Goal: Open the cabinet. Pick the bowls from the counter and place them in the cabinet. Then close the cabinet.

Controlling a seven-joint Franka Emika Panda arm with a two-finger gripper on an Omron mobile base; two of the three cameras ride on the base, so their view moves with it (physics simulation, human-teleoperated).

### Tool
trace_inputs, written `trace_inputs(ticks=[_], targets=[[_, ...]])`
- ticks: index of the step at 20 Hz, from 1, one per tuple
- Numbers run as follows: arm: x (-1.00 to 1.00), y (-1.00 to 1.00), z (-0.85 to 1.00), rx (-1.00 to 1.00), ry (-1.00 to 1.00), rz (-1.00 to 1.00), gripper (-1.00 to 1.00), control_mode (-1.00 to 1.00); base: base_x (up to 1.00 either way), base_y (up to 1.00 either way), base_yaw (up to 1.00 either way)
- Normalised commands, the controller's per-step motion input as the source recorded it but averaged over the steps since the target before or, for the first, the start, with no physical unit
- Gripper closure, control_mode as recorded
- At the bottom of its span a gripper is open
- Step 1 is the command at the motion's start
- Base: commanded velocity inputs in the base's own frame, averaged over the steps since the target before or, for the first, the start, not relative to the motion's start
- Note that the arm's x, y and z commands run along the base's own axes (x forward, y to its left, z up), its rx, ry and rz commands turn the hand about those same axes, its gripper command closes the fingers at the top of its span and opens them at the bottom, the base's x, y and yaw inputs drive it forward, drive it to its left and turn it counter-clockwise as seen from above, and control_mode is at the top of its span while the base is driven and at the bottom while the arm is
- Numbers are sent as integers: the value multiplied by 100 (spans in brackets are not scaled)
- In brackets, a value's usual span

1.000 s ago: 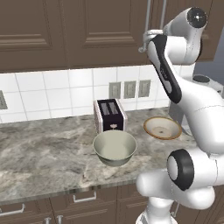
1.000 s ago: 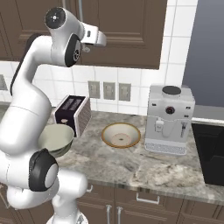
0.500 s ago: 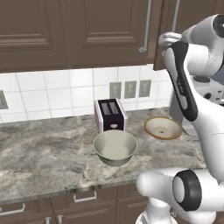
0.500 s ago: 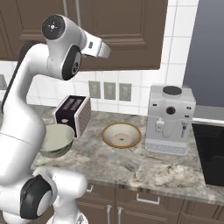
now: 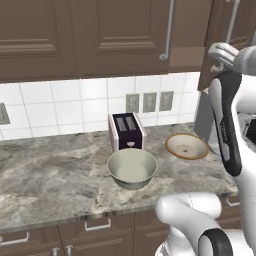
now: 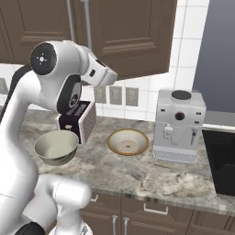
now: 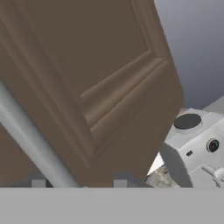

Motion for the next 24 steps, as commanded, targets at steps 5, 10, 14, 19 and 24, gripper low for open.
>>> trace_inputs(ticks=[5, 10, 14, 19, 24], targets=[[-100, -100, 24, 28, -5, -18, 100, -100, 0, 0, 0], [-100, -100, 35, 28, 0, -20, 100, -100, 0, 0, 0], [-100, -76, 12, 16, -3, -10, 100, -100, 0, 0, 0], [-100, 69, -15, 0, -17, 1, -100, -100, 0, 0, 0], [-100, 48, 0, 0, -30, -1, -100, -100, 0, 0, 0]])
